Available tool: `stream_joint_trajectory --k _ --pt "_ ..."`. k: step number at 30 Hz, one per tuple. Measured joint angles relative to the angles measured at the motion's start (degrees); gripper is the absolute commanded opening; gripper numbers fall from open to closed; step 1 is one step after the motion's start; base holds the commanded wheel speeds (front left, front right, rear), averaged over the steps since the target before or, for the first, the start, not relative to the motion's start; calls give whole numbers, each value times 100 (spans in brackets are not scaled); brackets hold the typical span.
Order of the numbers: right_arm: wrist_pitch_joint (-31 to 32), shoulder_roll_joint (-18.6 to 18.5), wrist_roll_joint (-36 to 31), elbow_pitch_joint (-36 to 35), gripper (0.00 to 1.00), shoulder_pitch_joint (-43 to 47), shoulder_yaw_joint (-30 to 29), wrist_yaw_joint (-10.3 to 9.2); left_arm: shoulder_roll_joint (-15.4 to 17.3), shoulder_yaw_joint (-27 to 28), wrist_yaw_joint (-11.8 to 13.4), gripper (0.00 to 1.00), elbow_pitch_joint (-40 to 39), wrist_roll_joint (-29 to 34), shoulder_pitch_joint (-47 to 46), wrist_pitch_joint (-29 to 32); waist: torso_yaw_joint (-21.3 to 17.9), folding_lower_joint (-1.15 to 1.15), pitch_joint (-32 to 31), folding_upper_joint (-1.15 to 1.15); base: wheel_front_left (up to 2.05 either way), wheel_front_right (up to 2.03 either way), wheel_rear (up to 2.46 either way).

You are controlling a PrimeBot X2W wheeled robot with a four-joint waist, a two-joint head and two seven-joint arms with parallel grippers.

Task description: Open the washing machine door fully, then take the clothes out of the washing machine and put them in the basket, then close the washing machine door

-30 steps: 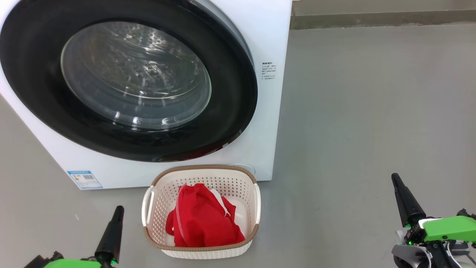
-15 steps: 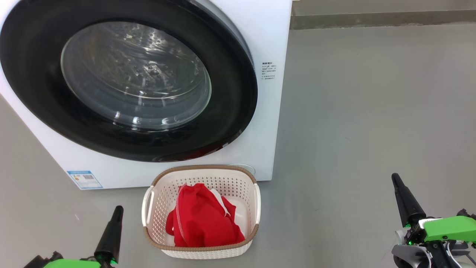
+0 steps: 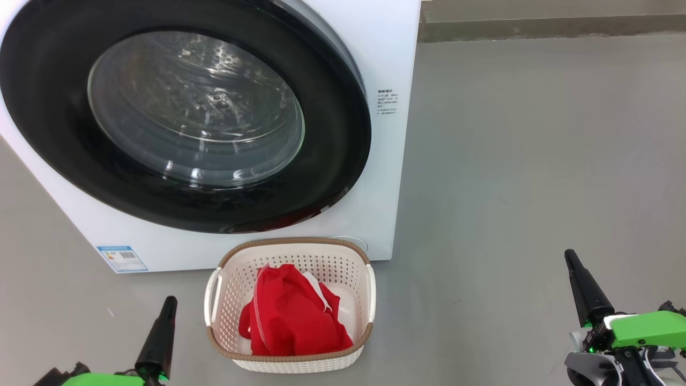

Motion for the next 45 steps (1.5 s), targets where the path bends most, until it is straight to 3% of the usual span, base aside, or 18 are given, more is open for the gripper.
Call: stream_joint_trajectory --k 45 --pt "35 22 -44 0 0 -1 -33 0 -24 32 0 0 0 1 -12 49 0 0 0 0 0 0 0"
